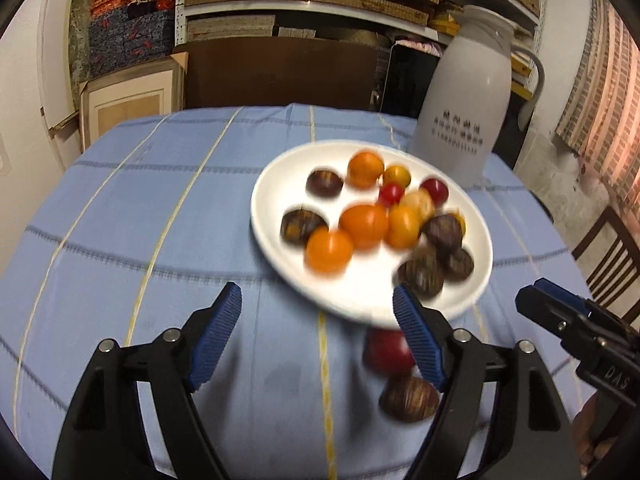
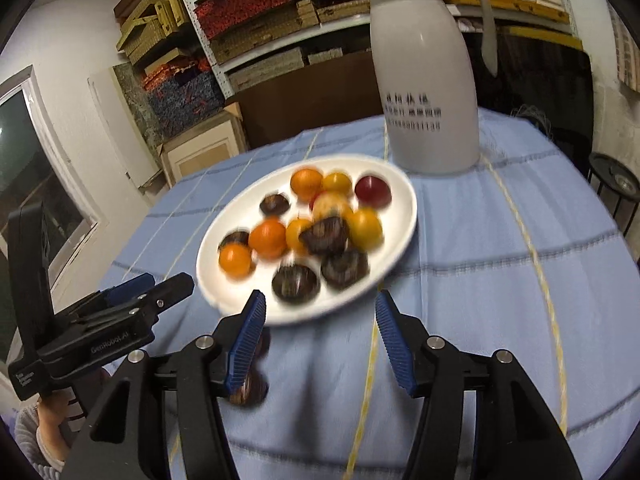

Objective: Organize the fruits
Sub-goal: 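Grasp the last water chestnut with the right tool while the left tool approaches the red tomato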

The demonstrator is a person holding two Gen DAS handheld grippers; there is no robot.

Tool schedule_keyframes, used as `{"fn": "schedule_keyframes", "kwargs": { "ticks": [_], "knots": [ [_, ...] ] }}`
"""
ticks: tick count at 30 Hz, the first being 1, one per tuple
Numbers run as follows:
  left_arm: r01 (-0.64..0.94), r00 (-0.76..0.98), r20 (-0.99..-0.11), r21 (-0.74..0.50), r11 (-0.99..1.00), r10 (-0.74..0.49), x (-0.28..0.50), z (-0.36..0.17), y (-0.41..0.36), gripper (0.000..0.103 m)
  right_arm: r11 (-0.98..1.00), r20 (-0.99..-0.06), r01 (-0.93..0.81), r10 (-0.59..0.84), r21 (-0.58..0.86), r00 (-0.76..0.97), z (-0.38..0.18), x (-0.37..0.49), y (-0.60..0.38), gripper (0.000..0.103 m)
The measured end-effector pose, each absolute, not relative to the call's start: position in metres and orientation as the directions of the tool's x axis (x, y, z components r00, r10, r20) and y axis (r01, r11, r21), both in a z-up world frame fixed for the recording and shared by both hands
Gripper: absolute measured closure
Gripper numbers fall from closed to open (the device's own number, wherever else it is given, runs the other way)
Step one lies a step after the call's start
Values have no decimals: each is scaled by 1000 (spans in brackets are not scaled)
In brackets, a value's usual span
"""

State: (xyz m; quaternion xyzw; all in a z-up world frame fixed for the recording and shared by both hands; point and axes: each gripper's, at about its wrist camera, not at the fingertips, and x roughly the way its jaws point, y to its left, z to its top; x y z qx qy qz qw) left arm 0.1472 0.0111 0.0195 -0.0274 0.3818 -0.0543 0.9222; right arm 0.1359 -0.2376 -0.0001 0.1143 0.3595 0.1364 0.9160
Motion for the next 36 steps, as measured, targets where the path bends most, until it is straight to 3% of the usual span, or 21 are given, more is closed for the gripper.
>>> {"fn": "schedule_keyframes", "kwargs": {
  "ticks": [1,3,4,13,20,31,36],
  "knots": [
    [70,704,-702,-86,994,-110,140,17,13,27,935,-636,-173,339,310,693,-6,129,-236,45],
    [30,711,-700,-69,997,-70,127,13,22,12,937,-660,-199,343,286,668,-16,121,-226,45],
    [1,719,-693,-66,998,-47,122,12,28,11,939,-675,-223,344,263,652,-20,116,-217,45],
    [-128,705,-707,-205,970,-57,118,9,83,10,931,-739,-342,319,127,594,-42,107,-164,45],
    [-105,711,-700,-197,975,-65,116,16,74,7,928,-751,-368,288,65,594,-47,109,-138,45],
    [-89,709,-701,-200,976,-79,115,18,67,5,925,-758,-369,302,87,579,-49,119,-137,61],
    [-86,694,-716,-195,977,-82,117,13,64,5,924,-759,-372,307,91,574,-49,118,-138,62]
  ]
}}
